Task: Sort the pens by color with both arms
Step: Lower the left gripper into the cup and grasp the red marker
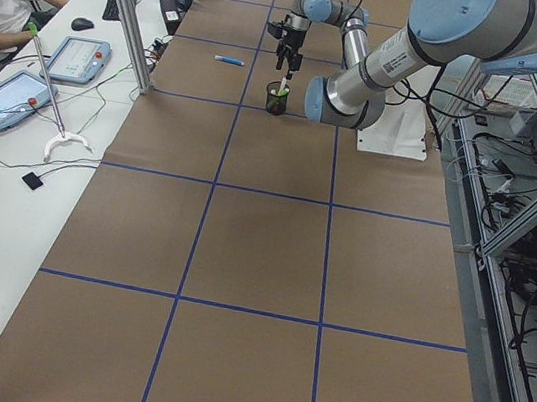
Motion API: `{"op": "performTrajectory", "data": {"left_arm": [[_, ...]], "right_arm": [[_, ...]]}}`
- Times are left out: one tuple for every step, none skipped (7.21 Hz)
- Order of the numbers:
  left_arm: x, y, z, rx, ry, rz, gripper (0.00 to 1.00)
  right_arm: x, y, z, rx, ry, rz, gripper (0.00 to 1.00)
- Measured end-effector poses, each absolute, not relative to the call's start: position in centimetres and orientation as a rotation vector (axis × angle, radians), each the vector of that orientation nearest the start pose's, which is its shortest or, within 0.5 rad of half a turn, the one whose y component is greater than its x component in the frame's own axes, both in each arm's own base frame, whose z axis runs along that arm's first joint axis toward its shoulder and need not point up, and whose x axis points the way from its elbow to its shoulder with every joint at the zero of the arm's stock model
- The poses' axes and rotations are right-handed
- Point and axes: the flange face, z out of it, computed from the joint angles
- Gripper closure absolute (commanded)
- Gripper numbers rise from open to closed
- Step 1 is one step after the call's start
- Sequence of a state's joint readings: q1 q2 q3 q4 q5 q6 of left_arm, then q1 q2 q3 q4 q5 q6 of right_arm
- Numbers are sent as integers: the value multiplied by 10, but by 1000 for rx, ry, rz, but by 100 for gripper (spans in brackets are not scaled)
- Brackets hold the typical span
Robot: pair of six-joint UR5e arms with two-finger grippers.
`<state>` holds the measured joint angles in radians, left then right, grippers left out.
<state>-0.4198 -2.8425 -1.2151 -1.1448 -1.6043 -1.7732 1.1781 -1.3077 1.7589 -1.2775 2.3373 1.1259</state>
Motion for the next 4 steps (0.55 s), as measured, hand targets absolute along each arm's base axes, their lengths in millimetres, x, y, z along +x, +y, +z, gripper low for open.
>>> {"op": "performTrajectory", "data": {"left_arm": [[663, -436, 15, 21, 491, -599, 12], [667, -434, 13, 26, 485, -597, 14], [669, -434, 14, 38, 475, -595, 15], [672, -434, 18, 47, 463, -591, 18]], "right_arm": [[-167, -565, 387, 10, -1017, 384, 0], [-168, -565, 388, 8, -1016, 384, 0], [-168, -564, 389, 7, -1015, 385, 0], [-169, -564, 390, 5, -1014, 385, 0]]}}
